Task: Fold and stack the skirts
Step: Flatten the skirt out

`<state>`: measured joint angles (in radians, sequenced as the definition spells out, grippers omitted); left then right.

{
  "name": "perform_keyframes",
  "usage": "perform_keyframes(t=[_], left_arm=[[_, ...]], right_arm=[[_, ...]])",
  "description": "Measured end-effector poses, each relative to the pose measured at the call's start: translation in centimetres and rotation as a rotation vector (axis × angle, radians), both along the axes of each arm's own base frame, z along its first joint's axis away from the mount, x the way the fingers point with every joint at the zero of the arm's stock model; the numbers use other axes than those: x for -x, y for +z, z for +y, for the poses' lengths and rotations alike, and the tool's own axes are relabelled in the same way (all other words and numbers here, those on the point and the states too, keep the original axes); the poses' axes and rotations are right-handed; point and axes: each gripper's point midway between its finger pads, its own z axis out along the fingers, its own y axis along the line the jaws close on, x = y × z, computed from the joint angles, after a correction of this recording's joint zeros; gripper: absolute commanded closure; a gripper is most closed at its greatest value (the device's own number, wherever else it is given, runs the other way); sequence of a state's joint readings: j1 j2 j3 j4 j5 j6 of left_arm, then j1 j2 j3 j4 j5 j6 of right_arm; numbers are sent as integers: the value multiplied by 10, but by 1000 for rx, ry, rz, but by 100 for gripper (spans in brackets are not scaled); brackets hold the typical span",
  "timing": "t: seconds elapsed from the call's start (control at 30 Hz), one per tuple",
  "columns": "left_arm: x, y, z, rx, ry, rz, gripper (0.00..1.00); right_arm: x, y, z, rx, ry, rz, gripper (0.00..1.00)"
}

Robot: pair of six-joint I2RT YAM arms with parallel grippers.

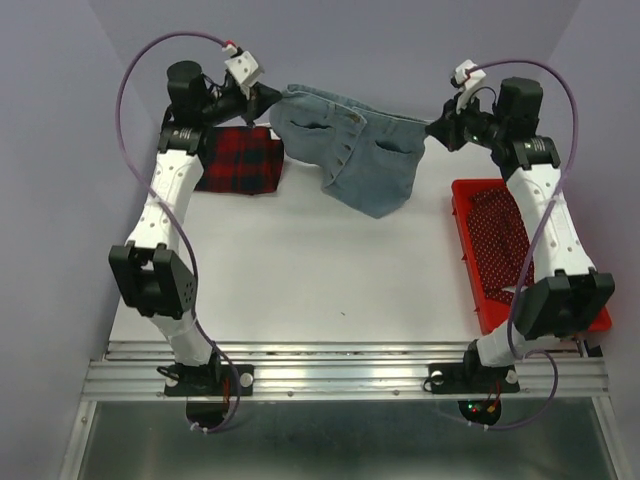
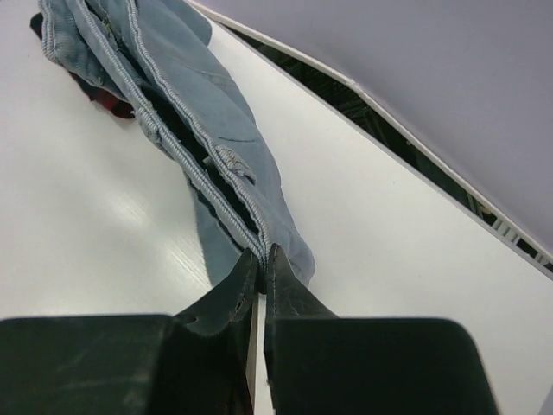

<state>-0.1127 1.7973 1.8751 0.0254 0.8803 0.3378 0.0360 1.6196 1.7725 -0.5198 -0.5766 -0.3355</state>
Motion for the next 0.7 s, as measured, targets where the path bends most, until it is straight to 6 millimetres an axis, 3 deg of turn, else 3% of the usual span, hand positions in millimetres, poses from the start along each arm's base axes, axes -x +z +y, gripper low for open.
perform_keyframes(t=[0.17, 0.37, 0.57, 0.7], left_arm=[[74, -1, 5, -24, -53, -48, 100], [164, -8, 16, -15, -50, -85, 100], [255, 32, 28, 40, -18, -247, 100], [302, 50, 31, 49, -29, -336, 100]], right_arm=[[46, 9, 0, 30, 18, -54, 99], [103, 35, 3, 39, 73, -122, 99], [179, 64, 11, 38, 152, -196, 99], [210, 69, 15, 27, 189, -196, 99]])
